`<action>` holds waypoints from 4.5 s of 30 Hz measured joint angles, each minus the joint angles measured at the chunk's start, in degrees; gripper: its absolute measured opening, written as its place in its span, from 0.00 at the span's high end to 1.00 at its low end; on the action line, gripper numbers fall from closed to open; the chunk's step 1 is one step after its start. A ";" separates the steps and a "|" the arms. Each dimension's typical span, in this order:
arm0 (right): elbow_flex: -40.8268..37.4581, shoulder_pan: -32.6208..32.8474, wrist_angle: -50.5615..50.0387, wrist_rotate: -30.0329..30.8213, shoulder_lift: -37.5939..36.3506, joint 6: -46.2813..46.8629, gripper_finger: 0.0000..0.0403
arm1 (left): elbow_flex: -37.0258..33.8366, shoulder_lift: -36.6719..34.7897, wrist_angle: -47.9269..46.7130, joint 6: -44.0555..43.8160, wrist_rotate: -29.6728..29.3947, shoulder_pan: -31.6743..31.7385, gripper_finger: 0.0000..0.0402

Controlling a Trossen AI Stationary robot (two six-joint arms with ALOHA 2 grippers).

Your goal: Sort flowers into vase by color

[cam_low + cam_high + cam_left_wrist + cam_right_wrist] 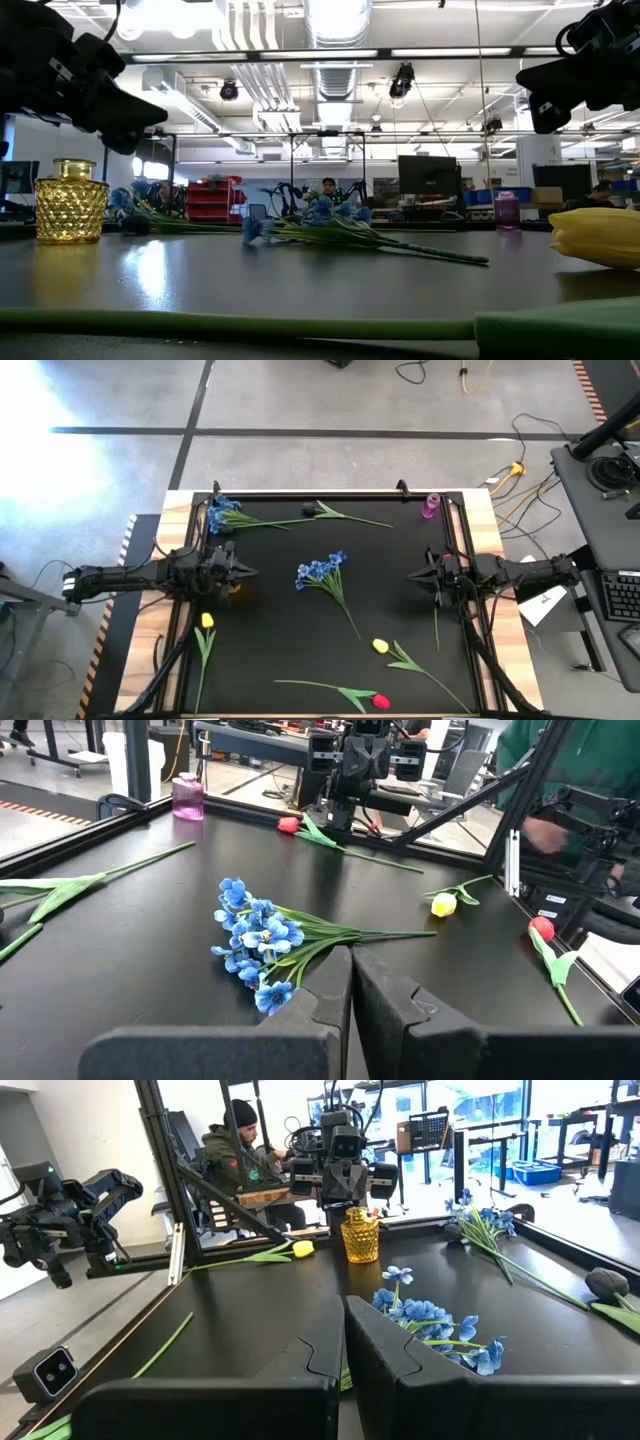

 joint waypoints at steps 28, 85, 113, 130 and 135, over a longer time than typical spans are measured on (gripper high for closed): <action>0.00 0.01 0.86 0.01 0.00 0.48 0.98 | -0.01 0.00 0.00 -0.01 -0.02 0.00 1.00; 41.74 -3.12 -69.06 3.96 60.56 65.28 0.44 | -0.01 0.39 0.00 -0.01 -0.02 0.00 1.00; 40.24 -45.57 -71.89 -7.41 69.36 55.83 0.46 | -0.01 0.42 12.11 6.11 -5.65 0.11 1.00; 39.96 -53.16 -68.61 -9.90 89.57 39.31 0.73 | 4.67 0.85 39.75 -21.21 -11.57 0.17 1.00; 40.92 -52.64 -66.13 -8.92 86.78 38.49 0.94 | 15.48 2.89 18.28 -17.57 -10.26 0.17 1.00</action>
